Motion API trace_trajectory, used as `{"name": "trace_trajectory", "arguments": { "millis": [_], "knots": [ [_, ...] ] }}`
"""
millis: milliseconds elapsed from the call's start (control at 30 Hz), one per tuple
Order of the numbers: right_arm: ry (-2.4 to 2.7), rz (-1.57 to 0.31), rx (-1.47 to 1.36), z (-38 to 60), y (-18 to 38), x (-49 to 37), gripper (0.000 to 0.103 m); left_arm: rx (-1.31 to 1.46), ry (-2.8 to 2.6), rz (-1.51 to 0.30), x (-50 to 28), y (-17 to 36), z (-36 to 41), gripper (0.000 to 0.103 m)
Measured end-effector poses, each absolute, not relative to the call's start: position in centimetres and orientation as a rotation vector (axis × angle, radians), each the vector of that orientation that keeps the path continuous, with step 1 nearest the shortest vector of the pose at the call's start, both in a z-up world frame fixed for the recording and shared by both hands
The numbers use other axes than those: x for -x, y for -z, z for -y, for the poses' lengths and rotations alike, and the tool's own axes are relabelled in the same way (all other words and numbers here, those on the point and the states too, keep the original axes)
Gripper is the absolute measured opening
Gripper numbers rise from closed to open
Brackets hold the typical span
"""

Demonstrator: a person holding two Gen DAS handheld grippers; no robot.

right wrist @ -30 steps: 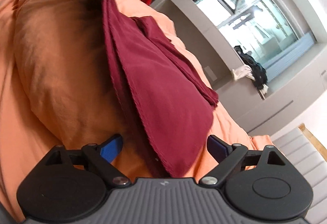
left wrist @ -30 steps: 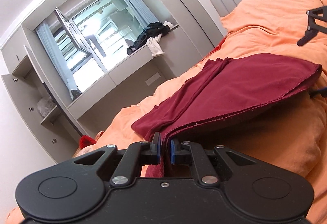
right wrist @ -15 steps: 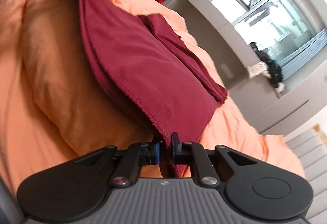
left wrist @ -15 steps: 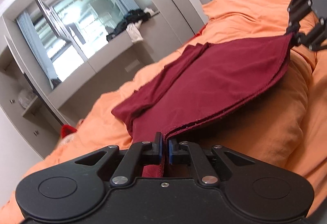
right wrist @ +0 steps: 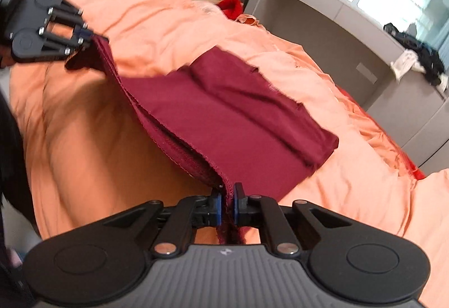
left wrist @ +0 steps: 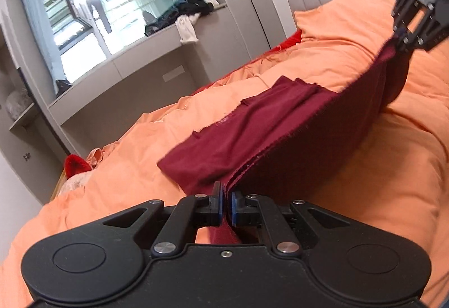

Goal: Fold small clothes
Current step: 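Lift the hem with both tools and fold it toward the collar, then open both tools to release the folded hem and withdraw them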

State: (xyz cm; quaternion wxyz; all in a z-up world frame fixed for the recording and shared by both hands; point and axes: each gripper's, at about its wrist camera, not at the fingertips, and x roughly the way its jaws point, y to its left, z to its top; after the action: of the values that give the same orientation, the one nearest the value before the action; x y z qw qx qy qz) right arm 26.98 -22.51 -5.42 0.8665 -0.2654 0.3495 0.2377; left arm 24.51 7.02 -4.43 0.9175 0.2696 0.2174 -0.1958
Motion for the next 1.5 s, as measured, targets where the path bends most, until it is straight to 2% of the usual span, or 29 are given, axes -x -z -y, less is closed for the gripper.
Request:
{"name": "trace_trajectory", "arguments": {
  "millis": [167,367,567,767,800,833,867,900,933,967,1100,1200,1300,1367,1500],
  "knots": [
    [-0.503,-0.813,0.504,23.4,2.6,-36.3,0.008,-0.563,0.419,-0.524,-33.5,1.8,-6.1,0.005],
    [-0.457,-0.874,0.419,25.0,2.2,-48.3,0.008,-0.558,0.415,-0.596,-44.7,1.7,-4.4,0.005],
    [-0.444,-0.995,0.275,27.9,5.3,-59.4,0.008,-0.527,0.414,-0.711,-56.0,5.8,-2.9,0.006],
    [-0.449,-1.07,0.142,30.3,10.3,-65.6,0.008,-0.489,0.412,-0.79,-62.2,10.6,-2.2,0.008],
    [-0.45,-1.077,0.127,30.7,11.1,-66.3,0.011,-0.478,0.411,-0.811,-62.9,11.2,-2.2,0.012],
    [-0.434,-1.082,0.117,31.0,11.9,-66.8,0.016,-0.465,0.395,-0.821,-63.4,11.7,-2.3,0.026],
    [-0.402,-1.069,0.107,31.2,12.4,-67.1,0.039,-0.445,0.367,-0.82,-63.9,12.1,-2.7,0.05],
    [-0.372,-1.034,0.097,31.8,12.6,-67.3,0.062,-0.42,0.347,-0.806,-64.0,12.2,-3.2,0.06],
    [-0.346,-0.983,0.081,32.5,12.5,-67.2,0.068,-0.37,0.33,-0.784,-64.2,11.9,-4.1,0.073],
    [-0.327,-0.935,0.056,33.3,12.1,-67.0,0.072,-0.307,0.317,-0.773,-64.5,11.5,-5.3,0.08],
    [-0.316,-0.774,-0.02,36.3,9.5,-64.5,0.071,-0.174,0.218,-0.701,-64.3,8.4,-9.1,0.081],
    [-0.475,-0.773,-0.078,36.8,8.6,-61.6,0.07,-0.201,0.239,-0.596,-61.6,5.9,-10.3,0.083],
    [-0.516,-0.796,-0.067,36.0,9.4,-59.6,0.067,-0.14,0.289,-0.524,-58.8,4.1,-10.7,0.094],
    [-0.533,-0.831,-0.086,35.6,10.5,-59.4,0.067,-0.096,0.348,-0.51,-57.4,4.1,-10.3,0.099],
    [-0.499,-0.904,-0.135,34.9,13.1,-60.5,0.067,-0.17,0.387,-0.628,-56.8,8.5,-6.6,0.099]
  ]
}}
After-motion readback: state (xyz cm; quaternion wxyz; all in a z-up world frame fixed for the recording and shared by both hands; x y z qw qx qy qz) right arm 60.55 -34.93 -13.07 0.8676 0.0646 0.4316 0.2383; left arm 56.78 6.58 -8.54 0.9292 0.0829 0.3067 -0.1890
